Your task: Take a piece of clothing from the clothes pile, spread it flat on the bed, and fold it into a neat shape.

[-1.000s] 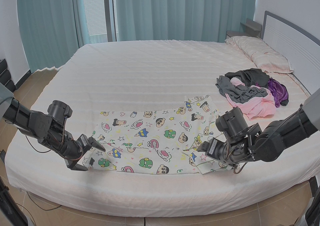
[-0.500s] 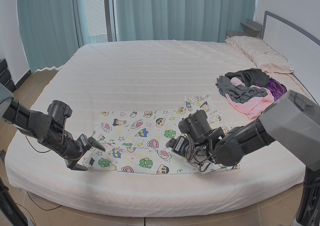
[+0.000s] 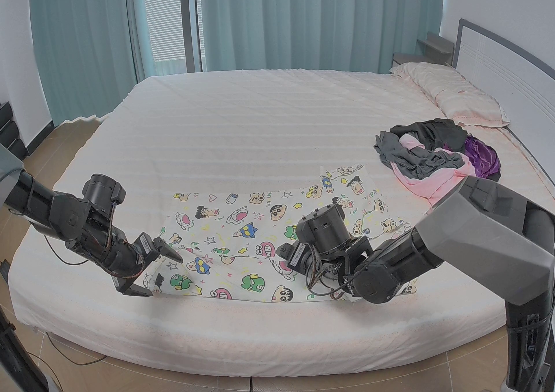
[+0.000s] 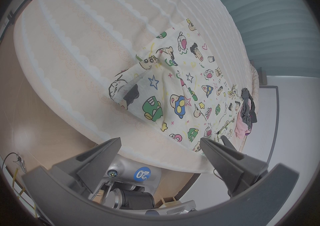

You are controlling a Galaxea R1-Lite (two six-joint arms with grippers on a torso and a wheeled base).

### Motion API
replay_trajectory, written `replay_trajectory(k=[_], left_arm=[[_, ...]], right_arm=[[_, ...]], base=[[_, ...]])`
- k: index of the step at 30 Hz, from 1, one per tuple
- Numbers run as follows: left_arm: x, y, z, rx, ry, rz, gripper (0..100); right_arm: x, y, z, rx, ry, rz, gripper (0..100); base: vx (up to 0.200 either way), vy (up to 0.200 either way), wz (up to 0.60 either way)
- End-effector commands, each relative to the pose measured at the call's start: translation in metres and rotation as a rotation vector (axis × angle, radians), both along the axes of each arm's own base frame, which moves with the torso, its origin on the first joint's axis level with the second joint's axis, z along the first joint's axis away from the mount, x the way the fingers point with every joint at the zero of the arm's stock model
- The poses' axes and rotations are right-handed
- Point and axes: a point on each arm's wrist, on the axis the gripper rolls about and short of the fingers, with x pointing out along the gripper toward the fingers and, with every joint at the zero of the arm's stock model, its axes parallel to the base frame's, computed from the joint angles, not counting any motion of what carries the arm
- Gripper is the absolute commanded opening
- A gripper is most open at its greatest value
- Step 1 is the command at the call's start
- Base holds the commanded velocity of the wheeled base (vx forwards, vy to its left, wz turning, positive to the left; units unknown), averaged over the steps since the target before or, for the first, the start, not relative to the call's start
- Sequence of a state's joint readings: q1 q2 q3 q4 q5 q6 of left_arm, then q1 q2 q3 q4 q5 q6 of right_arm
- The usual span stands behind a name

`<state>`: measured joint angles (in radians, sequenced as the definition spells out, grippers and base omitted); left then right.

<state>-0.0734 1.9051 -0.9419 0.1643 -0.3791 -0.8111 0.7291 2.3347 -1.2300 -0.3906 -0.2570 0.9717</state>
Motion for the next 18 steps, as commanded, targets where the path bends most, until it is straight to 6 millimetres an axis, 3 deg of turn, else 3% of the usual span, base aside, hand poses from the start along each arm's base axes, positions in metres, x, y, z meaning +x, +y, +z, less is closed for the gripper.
replay_trajectory(k=[1,9,18], left_arm=[[0.0,0.0,-0.001,0.0,0.003,0.0,100],[0.0,0.0,-0.001,-0.001,0.003,0.0,100],[0.0,0.0,-0.001,0.001,0.0,-0.002,100]], right_arm=[[-0.001,-0.002,-0.015,-0.048,-0.013,0.001,100],[0.006,-0.002,-0.028,-0.082,-0.182,-0.004,100],[0.005,-0.005,-0.018,-0.048,-0.255,-0.004,100]], base=[[0.0,0.0,0.0],[0.0,0.0,0.0],[0.0,0.0,0.0]])
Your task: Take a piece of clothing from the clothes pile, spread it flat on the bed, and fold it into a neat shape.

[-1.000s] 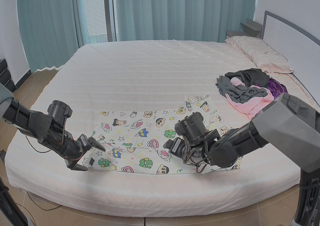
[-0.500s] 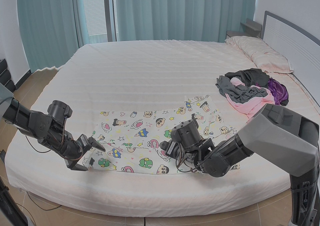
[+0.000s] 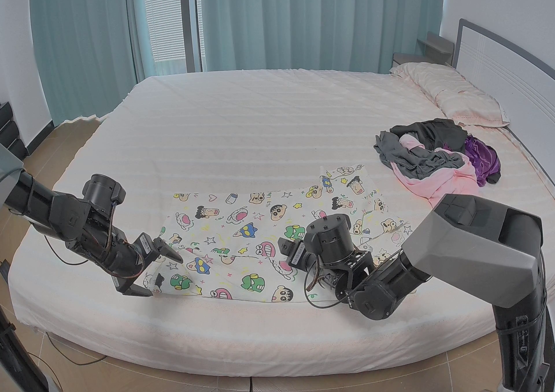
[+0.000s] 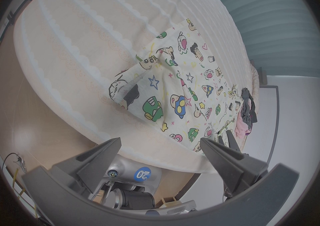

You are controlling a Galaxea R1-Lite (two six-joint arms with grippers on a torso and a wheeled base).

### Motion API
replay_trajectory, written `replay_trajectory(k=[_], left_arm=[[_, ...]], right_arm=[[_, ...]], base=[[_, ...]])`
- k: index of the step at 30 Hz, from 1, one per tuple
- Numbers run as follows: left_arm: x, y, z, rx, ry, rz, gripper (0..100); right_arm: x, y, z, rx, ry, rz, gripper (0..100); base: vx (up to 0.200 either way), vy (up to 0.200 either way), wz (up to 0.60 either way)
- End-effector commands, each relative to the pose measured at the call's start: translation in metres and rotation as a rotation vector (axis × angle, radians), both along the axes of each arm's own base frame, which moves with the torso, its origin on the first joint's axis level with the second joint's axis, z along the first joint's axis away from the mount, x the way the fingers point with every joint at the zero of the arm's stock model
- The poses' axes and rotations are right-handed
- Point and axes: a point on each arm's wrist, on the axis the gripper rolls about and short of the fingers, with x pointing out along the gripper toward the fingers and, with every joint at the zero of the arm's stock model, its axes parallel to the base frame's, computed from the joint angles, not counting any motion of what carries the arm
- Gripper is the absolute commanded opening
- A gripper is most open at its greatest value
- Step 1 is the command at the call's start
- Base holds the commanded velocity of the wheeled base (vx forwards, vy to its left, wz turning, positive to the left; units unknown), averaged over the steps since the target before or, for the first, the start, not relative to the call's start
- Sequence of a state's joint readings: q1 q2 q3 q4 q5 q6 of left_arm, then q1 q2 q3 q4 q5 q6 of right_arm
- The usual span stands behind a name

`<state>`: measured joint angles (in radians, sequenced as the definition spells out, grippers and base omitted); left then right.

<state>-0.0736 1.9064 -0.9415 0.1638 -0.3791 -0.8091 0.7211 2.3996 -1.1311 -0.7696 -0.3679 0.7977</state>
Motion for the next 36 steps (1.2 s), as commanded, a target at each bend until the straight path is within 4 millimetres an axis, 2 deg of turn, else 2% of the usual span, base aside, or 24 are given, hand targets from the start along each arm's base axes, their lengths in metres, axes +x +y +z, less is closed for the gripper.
replay_trajectory(k=[1,3,4,6,9,11,14,19,29,36], left_arm=[[0.0,0.001,0.0,0.002,-0.002,0.003,100],[0.0,0.002,0.001,0.003,-0.004,0.004,100],[0.0,0.003,0.001,0.006,-0.008,0.007,100],[0.002,0.006,0.0,0.008,-0.015,0.009,100],[0.007,0.012,-0.001,0.026,-0.065,-0.008,100],[0.017,0.02,-0.008,0.047,-0.113,-0.035,100],[0.026,0.03,-0.019,0.09,-0.16,-0.088,100],[0.039,0.042,-0.041,0.175,-0.201,-0.237,100],[0.056,0.04,-0.042,0.132,-0.297,-0.368,100],[0.063,0.039,-0.048,0.163,-0.292,-0.377,100]], right_arm=[[-0.007,-0.007,0.007,-0.016,-0.014,0.01,100],[-0.01,-0.011,0.011,-0.019,-0.019,0.014,100],[-0.016,-0.021,0.023,-0.016,-0.04,0.018,100],[-0.021,-0.038,0.034,-0.034,-0.051,0.011,100],[-0.024,-0.062,0.042,-0.056,-0.044,-0.003,100],[-0.029,-0.08,0.05,-0.047,-0.03,-0.008,100],[-0.035,-0.094,0.051,-0.057,-0.007,-0.02,100],[-0.04,-0.099,0.045,-0.078,0.02,-0.018,100],[-0.041,-0.098,0.034,-0.095,0.052,-0.008,100],[-0.041,-0.098,0.032,-0.092,0.062,0.006,100]], base=[[0.0,0.0,0.0],[0.0,0.0,0.0],[0.0,0.0,0.0],[0.0,0.0,0.0],[0.0,0.0,0.0],[0.0,0.0,0.0],[0.0,0.0,0.0],[0.0,0.0,0.0],[0.0,0.0,0.0],[0.0,0.0,0.0]])
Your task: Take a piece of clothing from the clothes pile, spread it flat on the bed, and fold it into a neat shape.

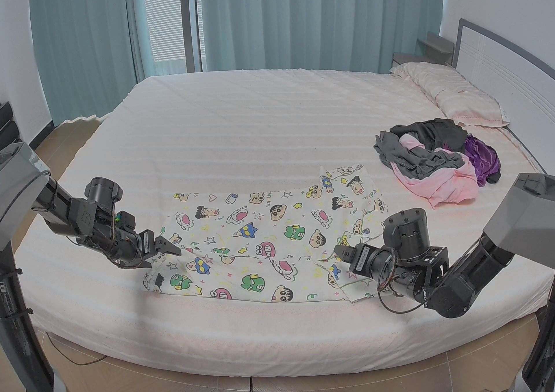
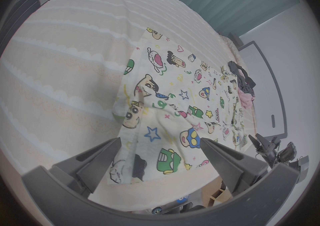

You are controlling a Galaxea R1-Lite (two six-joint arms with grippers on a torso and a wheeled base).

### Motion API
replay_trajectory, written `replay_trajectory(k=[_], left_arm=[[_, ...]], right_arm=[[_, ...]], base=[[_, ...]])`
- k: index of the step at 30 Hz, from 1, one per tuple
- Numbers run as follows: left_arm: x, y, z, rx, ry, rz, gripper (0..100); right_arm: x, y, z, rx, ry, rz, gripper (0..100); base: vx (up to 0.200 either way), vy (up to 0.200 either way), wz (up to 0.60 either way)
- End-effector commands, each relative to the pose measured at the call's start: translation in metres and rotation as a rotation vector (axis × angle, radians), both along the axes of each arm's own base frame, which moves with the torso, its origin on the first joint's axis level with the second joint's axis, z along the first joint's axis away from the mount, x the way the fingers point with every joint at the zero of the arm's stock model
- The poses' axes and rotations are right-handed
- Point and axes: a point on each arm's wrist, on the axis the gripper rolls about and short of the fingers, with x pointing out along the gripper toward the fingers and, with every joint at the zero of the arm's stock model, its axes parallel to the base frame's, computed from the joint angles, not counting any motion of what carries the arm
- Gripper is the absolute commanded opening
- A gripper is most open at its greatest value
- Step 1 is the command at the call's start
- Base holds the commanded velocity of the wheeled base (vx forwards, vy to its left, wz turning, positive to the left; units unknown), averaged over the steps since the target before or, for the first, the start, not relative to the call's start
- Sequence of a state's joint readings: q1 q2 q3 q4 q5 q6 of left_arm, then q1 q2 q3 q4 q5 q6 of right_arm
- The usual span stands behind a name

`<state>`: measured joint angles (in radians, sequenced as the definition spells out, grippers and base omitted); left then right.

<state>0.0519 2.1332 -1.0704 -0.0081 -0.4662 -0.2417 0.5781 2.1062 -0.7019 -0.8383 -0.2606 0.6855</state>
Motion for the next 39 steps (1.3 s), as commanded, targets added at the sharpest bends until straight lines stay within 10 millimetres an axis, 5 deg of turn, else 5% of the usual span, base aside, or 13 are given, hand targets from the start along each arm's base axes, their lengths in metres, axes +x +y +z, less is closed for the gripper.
replay_trajectory(k=[1,10,11,27,39], left_arm=[[0.006,0.001,-0.007,0.021,0.009,0.006,100],[0.007,0.001,-0.007,0.045,0.007,0.017,100],[0.006,0.001,-0.008,0.045,0.01,0.017,0],[-0.013,0.024,-0.02,0.122,0.073,0.048,0],[-0.035,0.021,-0.005,0.127,0.081,0.039,0]], right_arm=[[0.0,0.0,-0.002,-0.001,0.005,0.003,100],[0.0,0.001,-0.004,-0.005,0.012,0.005,100],[0.0,0.001,-0.006,-0.006,0.014,0.005,100],[0.001,0.001,-0.012,-0.015,0.028,0.005,100],[0.001,0.001,-0.017,-0.025,0.043,0.004,100]], base=[[0.0,0.0,0.0],[0.0,0.0,0.0],[0.0,0.0,0.0],[0.0,0.0,0.0],[0.0,0.0,0.0]])
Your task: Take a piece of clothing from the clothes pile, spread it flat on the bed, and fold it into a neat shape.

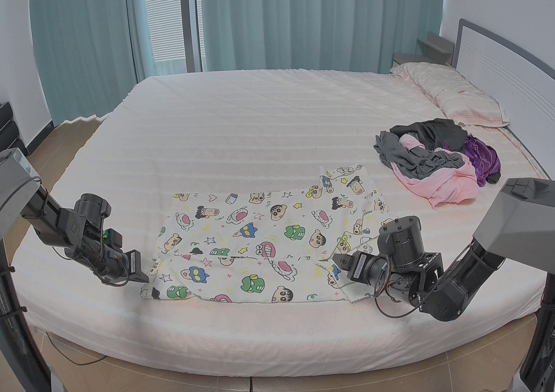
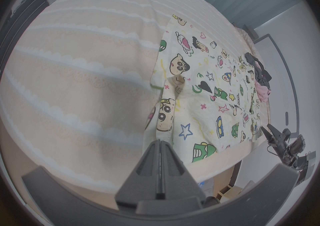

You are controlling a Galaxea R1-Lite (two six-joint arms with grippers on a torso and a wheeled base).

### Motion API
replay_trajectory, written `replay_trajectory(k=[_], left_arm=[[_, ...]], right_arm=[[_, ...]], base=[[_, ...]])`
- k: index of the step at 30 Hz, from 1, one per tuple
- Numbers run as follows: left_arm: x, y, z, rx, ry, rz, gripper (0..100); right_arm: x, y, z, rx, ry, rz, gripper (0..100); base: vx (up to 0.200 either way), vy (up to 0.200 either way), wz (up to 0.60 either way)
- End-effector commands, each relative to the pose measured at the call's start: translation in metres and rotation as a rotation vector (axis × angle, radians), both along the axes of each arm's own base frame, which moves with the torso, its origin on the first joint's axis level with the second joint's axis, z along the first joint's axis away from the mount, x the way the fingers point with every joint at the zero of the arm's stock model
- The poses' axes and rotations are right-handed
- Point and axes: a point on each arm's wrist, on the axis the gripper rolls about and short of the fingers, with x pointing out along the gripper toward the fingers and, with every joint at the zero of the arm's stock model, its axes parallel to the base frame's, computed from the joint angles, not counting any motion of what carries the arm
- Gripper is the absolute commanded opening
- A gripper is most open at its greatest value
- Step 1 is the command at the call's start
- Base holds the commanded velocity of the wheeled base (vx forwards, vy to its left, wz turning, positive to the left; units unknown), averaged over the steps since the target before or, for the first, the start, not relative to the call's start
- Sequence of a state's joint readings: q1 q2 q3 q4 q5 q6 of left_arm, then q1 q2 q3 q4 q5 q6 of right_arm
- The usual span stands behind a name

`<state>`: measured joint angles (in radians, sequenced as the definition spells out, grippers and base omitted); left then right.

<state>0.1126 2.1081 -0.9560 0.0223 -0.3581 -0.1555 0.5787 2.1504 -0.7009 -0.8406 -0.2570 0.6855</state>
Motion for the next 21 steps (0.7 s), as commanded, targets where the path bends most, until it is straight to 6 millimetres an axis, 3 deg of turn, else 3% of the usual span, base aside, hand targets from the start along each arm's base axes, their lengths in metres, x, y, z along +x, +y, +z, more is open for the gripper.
replay_trajectory(k=[1,10,11,17,21], left_arm=[[-0.009,0.0,0.013,0.003,0.001,-0.004,0],[-0.009,0.01,0.003,0.025,0.03,-0.035,0],[-0.009,0.011,0.001,0.026,0.035,-0.033,100],[-0.01,0.014,0.001,0.049,0.043,-0.015,100],[-0.011,0.017,0.012,0.037,0.009,0.003,100]], right_arm=[[0.0,0.0,-0.002,-0.004,0.007,0.0,100],[0.001,0.0,-0.009,-0.01,0.022,-0.002,100],[0.001,0.0,-0.009,-0.01,0.022,-0.002,100],[0.001,0.0,-0.009,-0.008,0.021,-0.002,100],[0.001,0.0,-0.009,-0.006,0.02,-0.005,100]], base=[[0.0,0.0,0.0],[0.0,0.0,0.0],[0.0,0.0,0.0],[0.0,0.0,0.0],[0.0,0.0,0.0]])
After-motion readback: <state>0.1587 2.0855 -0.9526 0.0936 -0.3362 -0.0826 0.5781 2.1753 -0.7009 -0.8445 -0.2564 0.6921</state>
